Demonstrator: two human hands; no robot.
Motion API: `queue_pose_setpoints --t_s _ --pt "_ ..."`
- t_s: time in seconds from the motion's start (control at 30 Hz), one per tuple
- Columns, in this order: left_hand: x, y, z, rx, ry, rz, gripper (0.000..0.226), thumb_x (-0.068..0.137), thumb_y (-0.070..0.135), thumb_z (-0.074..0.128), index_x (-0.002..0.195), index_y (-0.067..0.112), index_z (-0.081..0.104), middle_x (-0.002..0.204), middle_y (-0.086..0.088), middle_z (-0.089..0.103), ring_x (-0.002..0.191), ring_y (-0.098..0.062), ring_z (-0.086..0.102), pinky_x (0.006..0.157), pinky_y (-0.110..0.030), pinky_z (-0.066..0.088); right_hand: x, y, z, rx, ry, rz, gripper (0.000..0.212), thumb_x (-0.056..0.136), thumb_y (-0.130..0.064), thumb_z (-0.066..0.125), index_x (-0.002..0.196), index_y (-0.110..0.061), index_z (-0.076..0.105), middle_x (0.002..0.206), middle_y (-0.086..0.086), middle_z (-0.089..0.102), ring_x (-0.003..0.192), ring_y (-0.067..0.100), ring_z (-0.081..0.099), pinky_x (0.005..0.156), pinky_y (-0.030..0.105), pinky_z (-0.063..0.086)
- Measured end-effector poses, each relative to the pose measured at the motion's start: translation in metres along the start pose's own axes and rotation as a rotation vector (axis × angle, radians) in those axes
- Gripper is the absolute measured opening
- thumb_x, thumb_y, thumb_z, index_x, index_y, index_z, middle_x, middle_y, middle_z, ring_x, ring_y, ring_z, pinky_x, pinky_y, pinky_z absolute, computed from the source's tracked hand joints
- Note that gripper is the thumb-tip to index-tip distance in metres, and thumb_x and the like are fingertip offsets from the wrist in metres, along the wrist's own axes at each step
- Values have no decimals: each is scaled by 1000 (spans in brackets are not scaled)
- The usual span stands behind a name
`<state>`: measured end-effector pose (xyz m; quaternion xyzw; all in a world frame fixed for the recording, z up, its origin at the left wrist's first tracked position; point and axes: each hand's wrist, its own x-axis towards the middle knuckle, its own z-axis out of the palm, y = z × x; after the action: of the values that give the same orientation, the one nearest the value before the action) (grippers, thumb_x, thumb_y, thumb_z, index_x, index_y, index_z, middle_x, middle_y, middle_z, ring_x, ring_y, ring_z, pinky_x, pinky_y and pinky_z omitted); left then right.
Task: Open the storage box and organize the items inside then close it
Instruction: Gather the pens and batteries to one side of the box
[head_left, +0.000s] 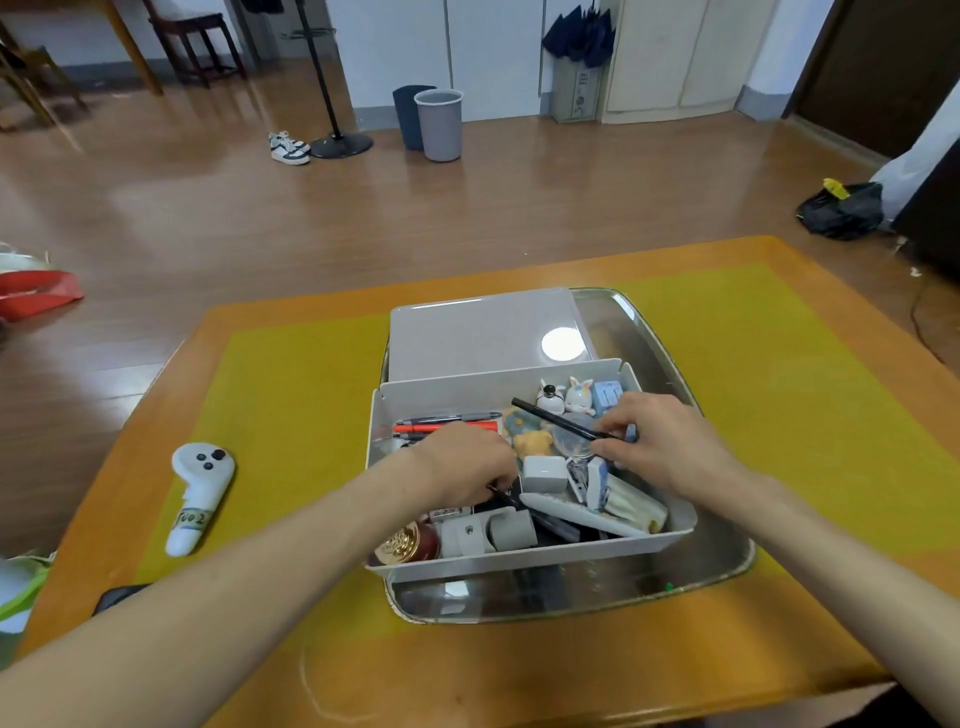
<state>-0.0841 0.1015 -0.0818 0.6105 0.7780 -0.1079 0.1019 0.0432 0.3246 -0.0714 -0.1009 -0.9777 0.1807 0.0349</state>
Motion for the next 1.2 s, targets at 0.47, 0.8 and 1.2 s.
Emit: queue_pose_setpoints --t_s 0.47,0.8,1.2 --pt "-31 -73 -16 105 107 -331 19 85 3 53 93 15 66 99 -5 66 90 -28 63 63 -32 37 10 -8 5 73 49 0 16 88 -40 72 101 -32 77 90 -14 62 84 15 60 70 38 51" --pt "-18 -80 28 146 100 -372 19 91 2 52 94 16 65 100 -3 70 93 -25 66 76 -36 53 25 -29 15 -61 21 -76 10 89 -42 66 89 -34 72 86 -13 62 81 11 57 54 28 36" --pt "-64 -70 5 12 369 -399 10 94 13 57 92 17 65 89 3 64 88 -20 58 60 -30 38 89 -80 58 -294 -35 -277 18 93 -35 62 98 -21 70 102 -1 63 93 28 63 64 34 43"
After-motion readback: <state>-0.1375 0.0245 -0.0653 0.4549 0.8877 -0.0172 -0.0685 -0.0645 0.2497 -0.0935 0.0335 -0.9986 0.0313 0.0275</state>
